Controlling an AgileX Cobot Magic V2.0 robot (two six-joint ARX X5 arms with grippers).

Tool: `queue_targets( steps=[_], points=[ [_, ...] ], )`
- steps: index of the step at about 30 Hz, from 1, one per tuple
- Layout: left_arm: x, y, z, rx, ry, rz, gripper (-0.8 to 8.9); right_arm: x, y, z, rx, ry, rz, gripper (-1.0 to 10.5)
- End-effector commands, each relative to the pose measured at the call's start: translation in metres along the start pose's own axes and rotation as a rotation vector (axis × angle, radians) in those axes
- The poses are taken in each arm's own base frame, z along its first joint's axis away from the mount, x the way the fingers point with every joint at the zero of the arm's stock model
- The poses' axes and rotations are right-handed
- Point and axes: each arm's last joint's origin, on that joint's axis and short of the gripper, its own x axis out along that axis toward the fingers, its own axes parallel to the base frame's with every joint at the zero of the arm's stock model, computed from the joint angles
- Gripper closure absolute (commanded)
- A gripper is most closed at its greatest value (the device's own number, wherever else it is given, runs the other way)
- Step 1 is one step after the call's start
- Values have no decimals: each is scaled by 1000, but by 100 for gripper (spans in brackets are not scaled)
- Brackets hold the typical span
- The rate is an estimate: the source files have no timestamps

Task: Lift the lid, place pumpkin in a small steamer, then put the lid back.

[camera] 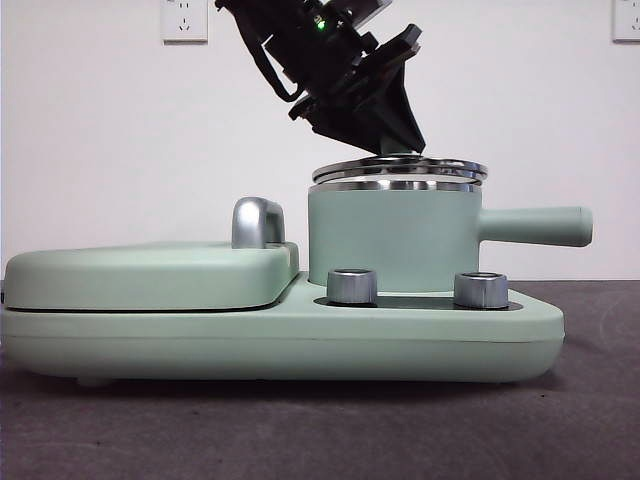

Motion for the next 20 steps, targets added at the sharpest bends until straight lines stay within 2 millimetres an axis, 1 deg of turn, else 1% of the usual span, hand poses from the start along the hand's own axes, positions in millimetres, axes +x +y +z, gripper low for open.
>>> queue_targets(
  steps=[1,5,9,15,20],
  points=[
    [-1,3,9,29,-40,6,759,-1,1,2,14,-10,9,424],
    [-1,4,8,32,-31,7,758,-1,1,2,21,-11,9,424],
    [0,1,6,43,-11,-3,758,-1,1,2,34,-11,9,424],
    [0,1,7,49,-19,-3,758,-1,1,2,38,-11,9,424],
    [2,-5,10,65,-45,-10,758,-1,1,2,44,-11,10,424]
  ],
)
